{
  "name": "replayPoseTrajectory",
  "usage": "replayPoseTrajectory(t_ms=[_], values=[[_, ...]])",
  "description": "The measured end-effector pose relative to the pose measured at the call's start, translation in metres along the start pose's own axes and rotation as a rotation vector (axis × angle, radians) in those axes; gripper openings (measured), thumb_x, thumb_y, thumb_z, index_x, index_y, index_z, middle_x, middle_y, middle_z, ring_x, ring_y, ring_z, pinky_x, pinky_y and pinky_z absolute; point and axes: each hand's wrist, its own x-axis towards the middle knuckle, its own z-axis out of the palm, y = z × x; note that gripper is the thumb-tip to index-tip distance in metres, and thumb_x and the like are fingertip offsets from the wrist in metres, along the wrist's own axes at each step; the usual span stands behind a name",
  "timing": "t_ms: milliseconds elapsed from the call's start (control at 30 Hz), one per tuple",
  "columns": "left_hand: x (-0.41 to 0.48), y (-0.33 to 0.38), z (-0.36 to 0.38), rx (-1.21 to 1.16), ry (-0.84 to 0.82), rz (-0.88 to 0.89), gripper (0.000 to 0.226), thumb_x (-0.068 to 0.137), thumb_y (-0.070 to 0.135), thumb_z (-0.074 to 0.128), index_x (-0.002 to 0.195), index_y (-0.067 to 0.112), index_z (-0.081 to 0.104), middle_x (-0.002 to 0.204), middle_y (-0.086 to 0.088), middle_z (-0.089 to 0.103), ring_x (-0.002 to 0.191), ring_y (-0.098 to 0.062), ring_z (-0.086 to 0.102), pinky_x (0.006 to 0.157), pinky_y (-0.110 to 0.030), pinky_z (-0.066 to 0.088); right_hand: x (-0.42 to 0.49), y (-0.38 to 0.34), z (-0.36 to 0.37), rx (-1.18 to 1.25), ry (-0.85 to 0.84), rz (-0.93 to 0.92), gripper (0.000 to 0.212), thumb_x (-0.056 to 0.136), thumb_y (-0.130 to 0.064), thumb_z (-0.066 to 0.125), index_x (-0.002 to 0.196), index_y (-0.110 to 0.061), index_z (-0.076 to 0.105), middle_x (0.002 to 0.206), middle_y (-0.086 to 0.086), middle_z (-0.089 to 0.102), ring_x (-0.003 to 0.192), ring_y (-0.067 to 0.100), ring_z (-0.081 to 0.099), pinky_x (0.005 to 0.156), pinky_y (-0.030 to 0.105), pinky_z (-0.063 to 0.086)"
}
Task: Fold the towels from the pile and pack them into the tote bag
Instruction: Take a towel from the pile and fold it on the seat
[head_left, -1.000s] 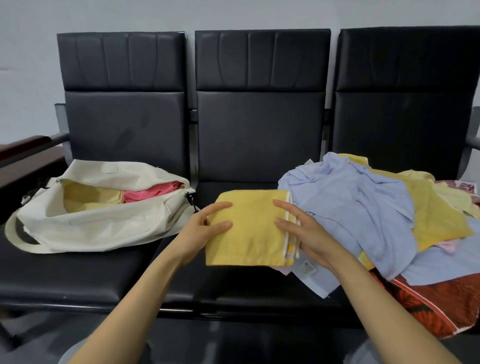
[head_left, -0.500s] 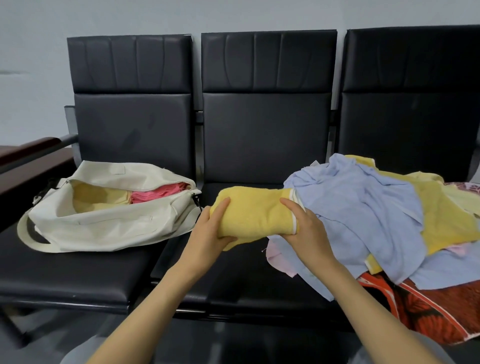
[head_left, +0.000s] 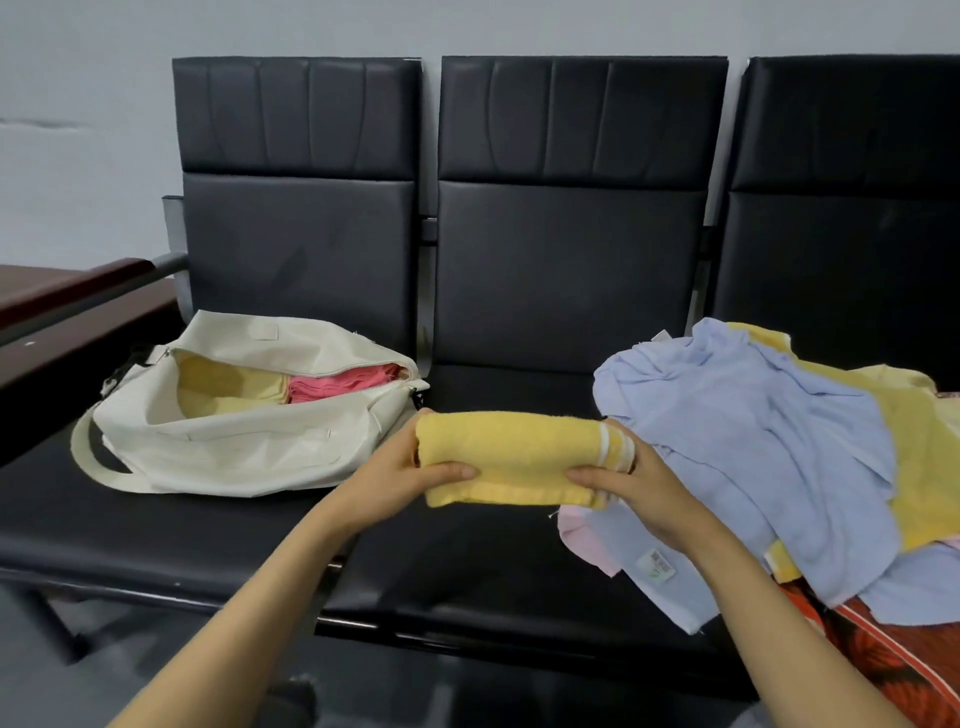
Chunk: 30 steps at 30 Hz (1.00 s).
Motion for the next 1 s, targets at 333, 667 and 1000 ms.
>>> replayPoseTrajectory(t_ms=[333, 667, 1000], values=[[0.031, -0.032, -0.119, 0.241, 0.206, -0.065, 0.025, 0.085, 0.019, 0.072, 0.103, 0.023, 0.055, 0.085, 0.019, 0.064, 0.079, 0.007, 0.06, 0.069, -0.015, 0.045, 0.138, -0.028, 0.085, -0.271, -0.173, -0.072, 0.027, 0.089, -0.031, 0.066, 0.115, -0.031, 0.062, 0.108, -0.012, 0.069, 0.1, 0.002, 0.065, 0.093, 0.031, 0.053], [0.051, -0.104, -0.238, 0.341, 0.513, -0.198, 0.036, 0.087, 0.03, 0.066, 0.113, 0.024, 0.041, 0.091, -0.004, 0.067, 0.073, -0.019, 0.069, 0.072, -0.044, 0.054, 0.27, -0.03, 0.196, -0.4, -0.216, -0.212, 0.038, 0.095, -0.027, 0.053, 0.127, -0.044, 0.041, 0.108, -0.005, 0.064, 0.098, 0.017, 0.061, 0.085, 0.038, 0.051], [0.042, -0.126, -0.229, 0.53, 0.433, -0.382, 0.037, 0.094, 0.037, 0.055, 0.119, 0.021, 0.034, 0.104, -0.003, 0.064, 0.097, -0.029, 0.06, 0.085, -0.043, 0.047, 0.264, 0.008, 0.21, -0.731, -0.222, -0.226, 0.053, 0.098, -0.035, 0.048, 0.146, -0.037, 0.027, 0.137, -0.004, 0.049, 0.121, 0.026, 0.05, 0.096, 0.038, 0.042]])
